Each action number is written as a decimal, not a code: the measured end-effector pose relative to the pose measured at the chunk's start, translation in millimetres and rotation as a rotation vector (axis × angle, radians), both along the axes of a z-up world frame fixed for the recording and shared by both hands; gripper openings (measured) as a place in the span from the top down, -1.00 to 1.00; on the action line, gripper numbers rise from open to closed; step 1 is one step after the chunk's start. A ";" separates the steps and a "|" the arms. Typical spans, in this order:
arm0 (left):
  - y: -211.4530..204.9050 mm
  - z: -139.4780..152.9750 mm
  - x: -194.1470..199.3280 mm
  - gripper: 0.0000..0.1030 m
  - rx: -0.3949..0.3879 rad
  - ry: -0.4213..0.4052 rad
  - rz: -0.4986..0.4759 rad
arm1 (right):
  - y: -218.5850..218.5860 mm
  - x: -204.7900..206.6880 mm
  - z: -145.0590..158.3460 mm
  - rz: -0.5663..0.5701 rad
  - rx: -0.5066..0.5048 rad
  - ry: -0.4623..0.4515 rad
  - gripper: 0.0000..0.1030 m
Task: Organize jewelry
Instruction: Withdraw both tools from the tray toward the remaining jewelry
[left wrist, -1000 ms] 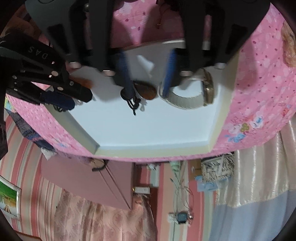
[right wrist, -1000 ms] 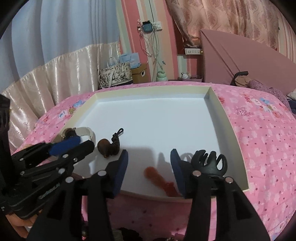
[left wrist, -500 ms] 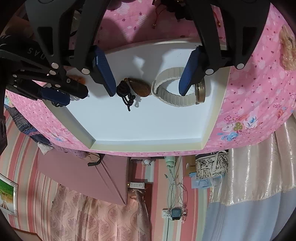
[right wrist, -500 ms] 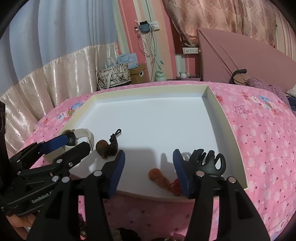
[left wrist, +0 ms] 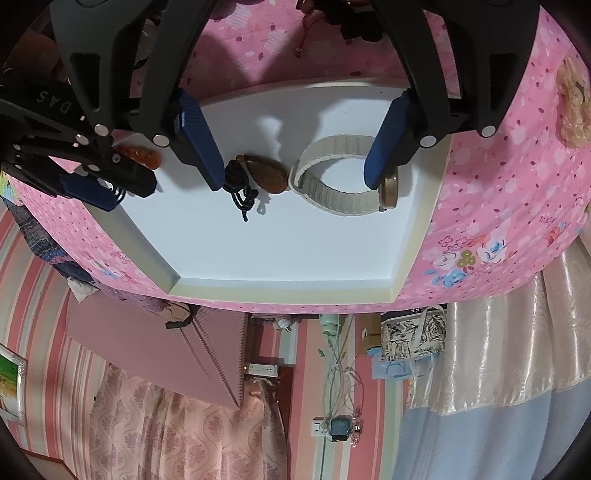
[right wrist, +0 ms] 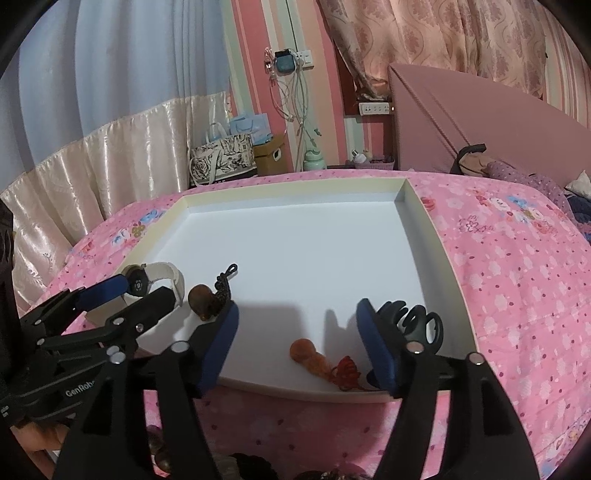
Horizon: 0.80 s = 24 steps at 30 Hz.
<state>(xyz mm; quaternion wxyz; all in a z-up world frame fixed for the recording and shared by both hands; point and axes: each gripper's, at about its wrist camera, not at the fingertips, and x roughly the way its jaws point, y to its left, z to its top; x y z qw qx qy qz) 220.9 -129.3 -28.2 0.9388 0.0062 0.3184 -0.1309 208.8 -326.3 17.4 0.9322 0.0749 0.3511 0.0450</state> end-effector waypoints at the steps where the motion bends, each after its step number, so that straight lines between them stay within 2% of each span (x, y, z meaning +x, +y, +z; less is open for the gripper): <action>1: 0.7 0.1 0.0 -0.57 0.001 0.000 0.003 | -0.1 -0.6 1.2 -0.001 -0.007 -0.004 -0.35; 7: 3.7 5.0 1.2 -0.57 -0.009 0.007 0.003 | -4.5 -3.2 12.7 0.011 -0.004 -0.019 -0.37; 9: 15.4 22.0 -0.9 -0.57 -0.071 0.012 0.001 | -10.8 -6.4 24.0 0.011 0.011 -0.035 -0.37; 11: 28.7 41.9 -8.0 -0.58 -0.090 -0.017 0.017 | -20.8 -11.6 36.9 -0.008 0.030 -0.051 -0.37; 15: 67.9 65.7 -30.1 -0.61 -0.038 -0.067 0.078 | -43.0 -32.8 56.0 -0.025 0.059 -0.062 -0.38; 19: 104.1 47.7 -59.7 -0.62 -0.007 -0.026 0.093 | -52.7 -68.3 48.1 -0.034 0.029 -0.035 -0.38; 24: 121.8 9.5 -95.6 -0.61 0.049 0.044 0.043 | -50.4 -111.6 24.9 -0.047 -0.012 0.017 -0.38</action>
